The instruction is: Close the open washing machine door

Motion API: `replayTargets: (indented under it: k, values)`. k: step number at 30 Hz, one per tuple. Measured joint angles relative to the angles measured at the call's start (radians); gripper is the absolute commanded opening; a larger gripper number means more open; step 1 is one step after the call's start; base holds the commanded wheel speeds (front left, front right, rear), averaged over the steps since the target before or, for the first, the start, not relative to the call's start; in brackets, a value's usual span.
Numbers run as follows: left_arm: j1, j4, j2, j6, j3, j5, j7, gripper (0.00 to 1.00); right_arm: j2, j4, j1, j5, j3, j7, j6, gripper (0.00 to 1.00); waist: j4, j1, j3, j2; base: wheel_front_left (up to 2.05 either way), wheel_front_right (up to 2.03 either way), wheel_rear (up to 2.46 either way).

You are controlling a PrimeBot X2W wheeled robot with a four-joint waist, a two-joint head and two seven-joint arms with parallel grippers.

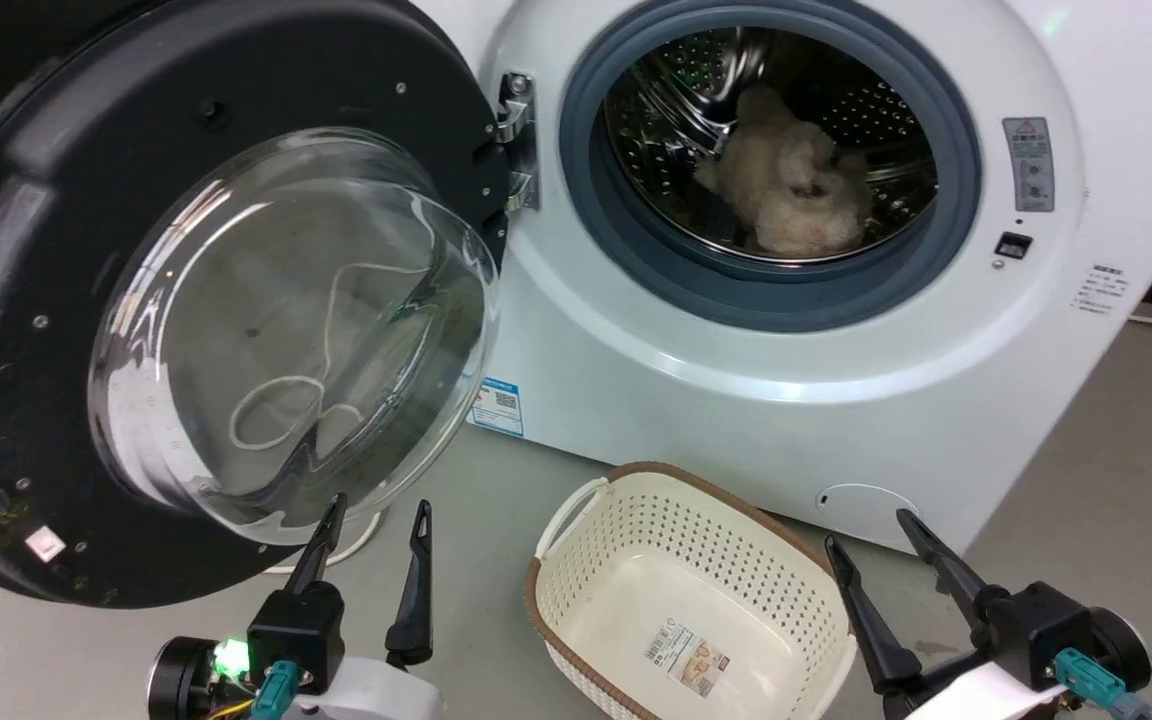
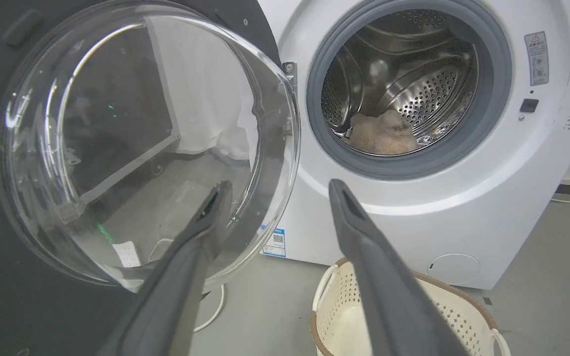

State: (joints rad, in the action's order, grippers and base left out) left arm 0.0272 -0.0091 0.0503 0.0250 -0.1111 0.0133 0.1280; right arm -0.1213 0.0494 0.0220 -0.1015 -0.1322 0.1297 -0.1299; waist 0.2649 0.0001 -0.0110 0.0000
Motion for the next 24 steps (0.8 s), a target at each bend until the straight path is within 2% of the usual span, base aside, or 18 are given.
replayTargets:
  k: [24]
  values:
    - [0.02,-0.001,0.004,0.012,-0.009,0.001,0.049,1.0,-0.008,0.014,0.01,-0.032,-0.021,0.048,0.0,1.0,0.089,-0.0001,-0.009,0.0,0.0,0.0,0.0]
